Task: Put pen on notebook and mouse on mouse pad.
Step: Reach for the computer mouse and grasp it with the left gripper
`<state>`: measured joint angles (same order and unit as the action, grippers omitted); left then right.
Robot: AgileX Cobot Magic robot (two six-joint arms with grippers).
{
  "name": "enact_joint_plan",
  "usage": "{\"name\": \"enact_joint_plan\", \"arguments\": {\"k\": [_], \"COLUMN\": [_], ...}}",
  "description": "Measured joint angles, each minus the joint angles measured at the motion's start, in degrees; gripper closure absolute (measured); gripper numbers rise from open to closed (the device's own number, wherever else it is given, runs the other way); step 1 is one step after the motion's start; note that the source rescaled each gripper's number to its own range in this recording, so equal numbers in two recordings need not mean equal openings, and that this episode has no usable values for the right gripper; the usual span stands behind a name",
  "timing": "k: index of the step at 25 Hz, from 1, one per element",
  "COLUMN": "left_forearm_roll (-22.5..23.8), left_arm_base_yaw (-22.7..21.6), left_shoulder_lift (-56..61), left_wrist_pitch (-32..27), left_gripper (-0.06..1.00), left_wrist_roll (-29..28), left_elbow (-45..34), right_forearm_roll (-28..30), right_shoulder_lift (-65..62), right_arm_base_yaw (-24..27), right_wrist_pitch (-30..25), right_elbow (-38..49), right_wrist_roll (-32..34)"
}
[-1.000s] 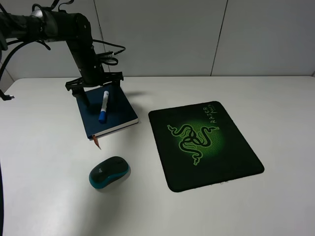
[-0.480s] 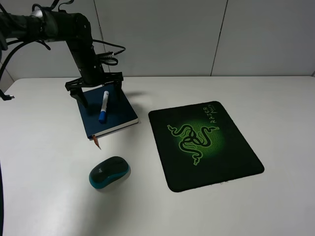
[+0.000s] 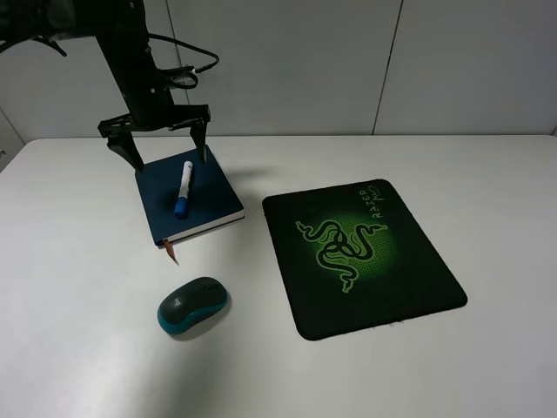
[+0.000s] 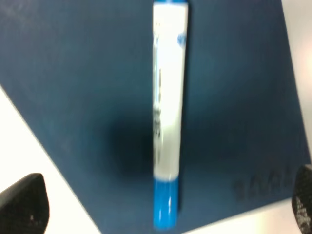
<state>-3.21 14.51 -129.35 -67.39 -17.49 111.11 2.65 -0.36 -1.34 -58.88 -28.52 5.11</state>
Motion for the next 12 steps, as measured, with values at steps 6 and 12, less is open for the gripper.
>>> {"name": "enact_joint_plan", "arguments": {"k": [6,12], "left_forearm_roll": [0.0,0.0], "left_arm_base_yaw": [0.0,0.0], "left_shoulder_lift": [4.0,8.44], "left_wrist_pitch": [0.0,-0.05], "left_gripper": [-0.05,-0.05], "left_wrist_roll": [4.96,6.82], "left_elbow": [0.0,0.0], "right_forearm_roll": [0.0,0.0], "right_shoulder_lift": [0.0,0.0], "right_arm_base_yaw": [0.0,0.0], "right_wrist_pitch": [0.0,0.0], "right_elbow": [0.0,0.0], "right_wrist_roll": [0.0,0.0]}}
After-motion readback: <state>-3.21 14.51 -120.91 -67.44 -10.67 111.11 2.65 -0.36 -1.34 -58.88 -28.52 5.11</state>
